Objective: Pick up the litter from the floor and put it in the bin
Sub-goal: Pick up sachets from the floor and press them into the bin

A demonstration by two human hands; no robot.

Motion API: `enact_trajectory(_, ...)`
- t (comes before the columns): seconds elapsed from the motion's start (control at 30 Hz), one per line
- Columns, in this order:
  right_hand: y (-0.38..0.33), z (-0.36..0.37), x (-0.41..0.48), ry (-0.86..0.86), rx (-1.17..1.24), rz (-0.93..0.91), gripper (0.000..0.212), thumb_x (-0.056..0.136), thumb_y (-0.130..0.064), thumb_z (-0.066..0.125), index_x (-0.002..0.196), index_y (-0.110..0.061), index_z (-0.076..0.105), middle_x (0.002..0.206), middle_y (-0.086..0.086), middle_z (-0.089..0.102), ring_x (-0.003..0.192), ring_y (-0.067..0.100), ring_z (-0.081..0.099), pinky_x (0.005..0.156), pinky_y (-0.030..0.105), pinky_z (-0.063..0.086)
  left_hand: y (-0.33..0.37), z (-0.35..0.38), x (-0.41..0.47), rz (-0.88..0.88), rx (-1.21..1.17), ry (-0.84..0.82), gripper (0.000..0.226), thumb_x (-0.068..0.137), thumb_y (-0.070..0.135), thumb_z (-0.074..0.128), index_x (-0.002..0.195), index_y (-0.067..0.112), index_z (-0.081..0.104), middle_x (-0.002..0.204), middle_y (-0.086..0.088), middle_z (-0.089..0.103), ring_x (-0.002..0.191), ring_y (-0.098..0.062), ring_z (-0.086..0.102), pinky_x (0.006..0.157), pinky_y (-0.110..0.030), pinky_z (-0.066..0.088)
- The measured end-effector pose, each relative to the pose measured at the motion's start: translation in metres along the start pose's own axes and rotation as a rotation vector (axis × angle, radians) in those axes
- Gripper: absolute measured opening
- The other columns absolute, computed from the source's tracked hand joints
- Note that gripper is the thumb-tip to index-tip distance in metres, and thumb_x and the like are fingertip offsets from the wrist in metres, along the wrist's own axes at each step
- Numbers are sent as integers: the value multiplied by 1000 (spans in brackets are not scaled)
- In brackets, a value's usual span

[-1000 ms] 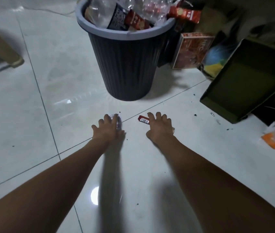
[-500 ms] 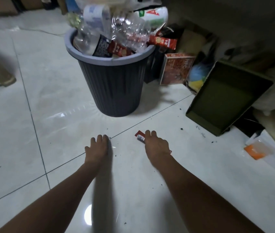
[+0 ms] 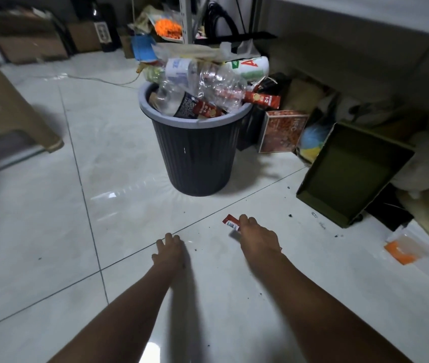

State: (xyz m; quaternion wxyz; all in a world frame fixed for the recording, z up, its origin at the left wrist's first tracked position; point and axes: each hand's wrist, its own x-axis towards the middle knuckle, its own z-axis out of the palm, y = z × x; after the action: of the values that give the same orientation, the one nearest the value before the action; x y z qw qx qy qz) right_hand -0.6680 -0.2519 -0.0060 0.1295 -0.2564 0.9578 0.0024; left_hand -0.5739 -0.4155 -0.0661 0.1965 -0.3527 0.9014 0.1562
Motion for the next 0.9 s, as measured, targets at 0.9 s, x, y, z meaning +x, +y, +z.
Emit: enact_trajectory(0.9,3,-318,35,185,255,-307,41,91,-27,50,131,-27,47,120,5,63,109,28,59,84,34,46,-22,-292,-24,148,-121,120,36,85,34,57,80,19,25,94,-6,63,81,-23,61,67,-33,46)
